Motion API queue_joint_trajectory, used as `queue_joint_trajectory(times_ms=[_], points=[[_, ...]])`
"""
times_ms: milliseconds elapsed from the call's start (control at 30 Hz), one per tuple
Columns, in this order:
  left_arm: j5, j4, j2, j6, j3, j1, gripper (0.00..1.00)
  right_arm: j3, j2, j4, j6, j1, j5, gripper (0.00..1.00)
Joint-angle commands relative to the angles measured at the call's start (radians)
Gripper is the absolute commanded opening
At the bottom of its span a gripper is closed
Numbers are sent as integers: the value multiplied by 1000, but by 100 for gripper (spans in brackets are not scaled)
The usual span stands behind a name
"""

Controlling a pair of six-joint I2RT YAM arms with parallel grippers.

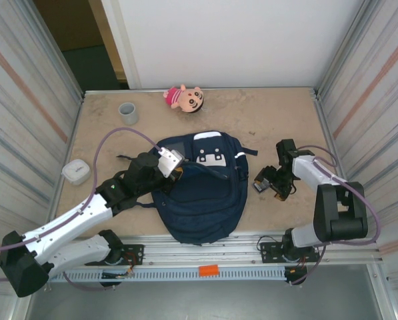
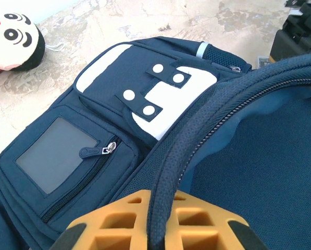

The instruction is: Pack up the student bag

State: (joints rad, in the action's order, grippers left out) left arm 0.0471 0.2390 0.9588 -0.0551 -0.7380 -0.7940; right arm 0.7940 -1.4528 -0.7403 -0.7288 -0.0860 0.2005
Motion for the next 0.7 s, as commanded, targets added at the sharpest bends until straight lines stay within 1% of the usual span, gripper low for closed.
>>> queue_joint_trajectory(times_ms=[0, 233, 467, 667], points=[[57, 6, -41, 10, 0, 3, 0, 38, -37, 7, -6, -11, -23, 81], [76, 32, -56, -4, -8, 3, 0, 78, -100, 42, 13, -34, 4, 81], [86, 34, -73, -7, 0, 3, 0, 120, -173, 57, 35, -44, -6, 79], [95, 33, -79, -8, 6, 3, 0, 170, -220, 53, 60, -49, -35, 73]])
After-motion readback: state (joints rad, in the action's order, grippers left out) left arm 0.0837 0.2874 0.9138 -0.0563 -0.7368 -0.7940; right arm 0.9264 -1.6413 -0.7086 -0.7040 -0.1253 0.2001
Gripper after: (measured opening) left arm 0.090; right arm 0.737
